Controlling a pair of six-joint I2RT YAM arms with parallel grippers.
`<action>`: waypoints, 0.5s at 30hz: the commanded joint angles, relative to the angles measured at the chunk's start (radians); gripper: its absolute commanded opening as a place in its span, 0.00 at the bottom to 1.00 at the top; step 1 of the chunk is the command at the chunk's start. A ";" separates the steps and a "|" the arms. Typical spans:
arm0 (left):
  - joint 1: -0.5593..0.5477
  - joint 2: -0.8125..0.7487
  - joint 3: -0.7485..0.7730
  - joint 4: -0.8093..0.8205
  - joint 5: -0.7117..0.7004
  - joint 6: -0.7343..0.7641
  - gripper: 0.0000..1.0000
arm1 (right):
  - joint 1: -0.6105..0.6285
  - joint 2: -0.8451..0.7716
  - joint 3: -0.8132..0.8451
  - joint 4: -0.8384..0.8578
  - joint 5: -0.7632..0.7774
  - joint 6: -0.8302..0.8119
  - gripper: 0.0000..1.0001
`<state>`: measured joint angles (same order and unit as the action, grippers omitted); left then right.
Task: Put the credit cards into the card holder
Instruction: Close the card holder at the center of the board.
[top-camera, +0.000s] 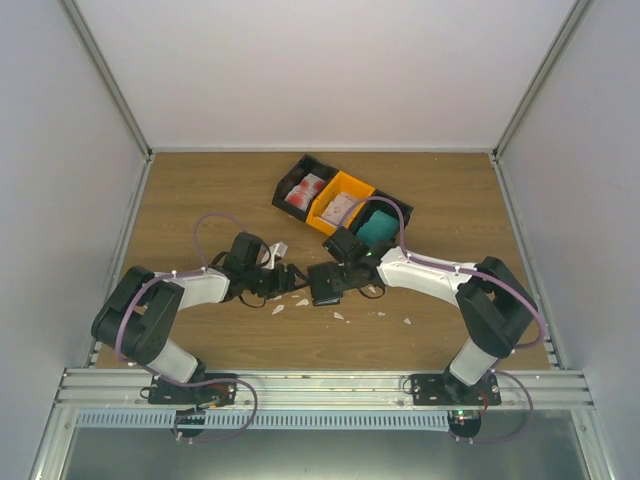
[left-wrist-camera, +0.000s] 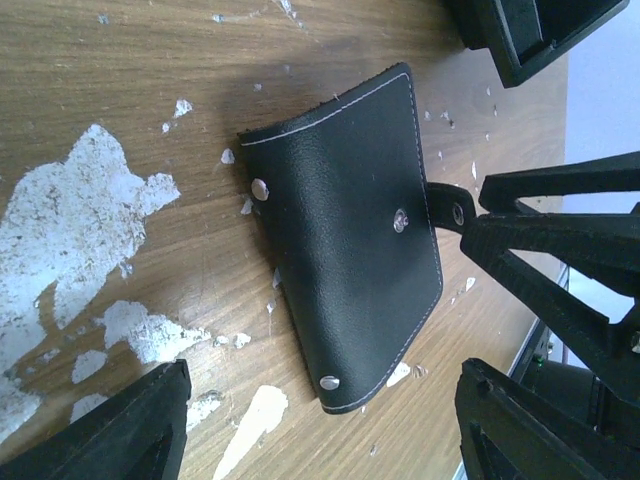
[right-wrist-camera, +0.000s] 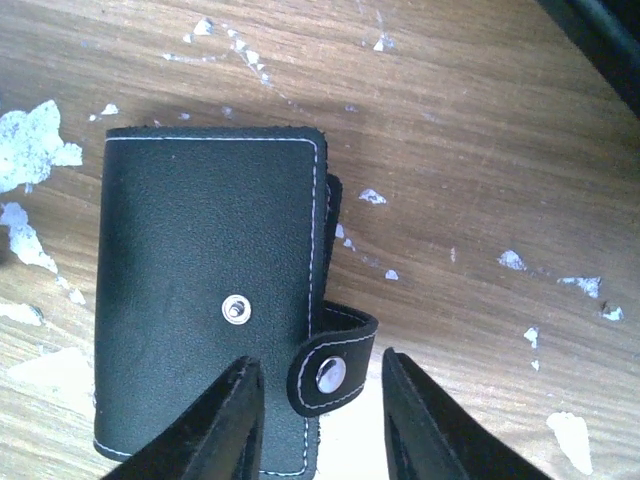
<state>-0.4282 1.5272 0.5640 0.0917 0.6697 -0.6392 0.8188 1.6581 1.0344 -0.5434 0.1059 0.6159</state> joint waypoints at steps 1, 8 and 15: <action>-0.007 0.026 0.024 0.047 0.016 0.009 0.73 | 0.000 0.021 0.020 -0.019 0.004 -0.002 0.29; -0.009 0.027 0.031 0.037 0.010 0.027 0.70 | -0.002 0.019 0.033 -0.066 0.066 0.033 0.17; -0.009 0.032 0.039 0.030 0.007 0.032 0.70 | -0.002 0.015 0.039 -0.080 0.093 0.049 0.17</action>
<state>-0.4313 1.5505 0.5770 0.0933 0.6724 -0.6308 0.8188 1.6730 1.0466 -0.5983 0.1570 0.6407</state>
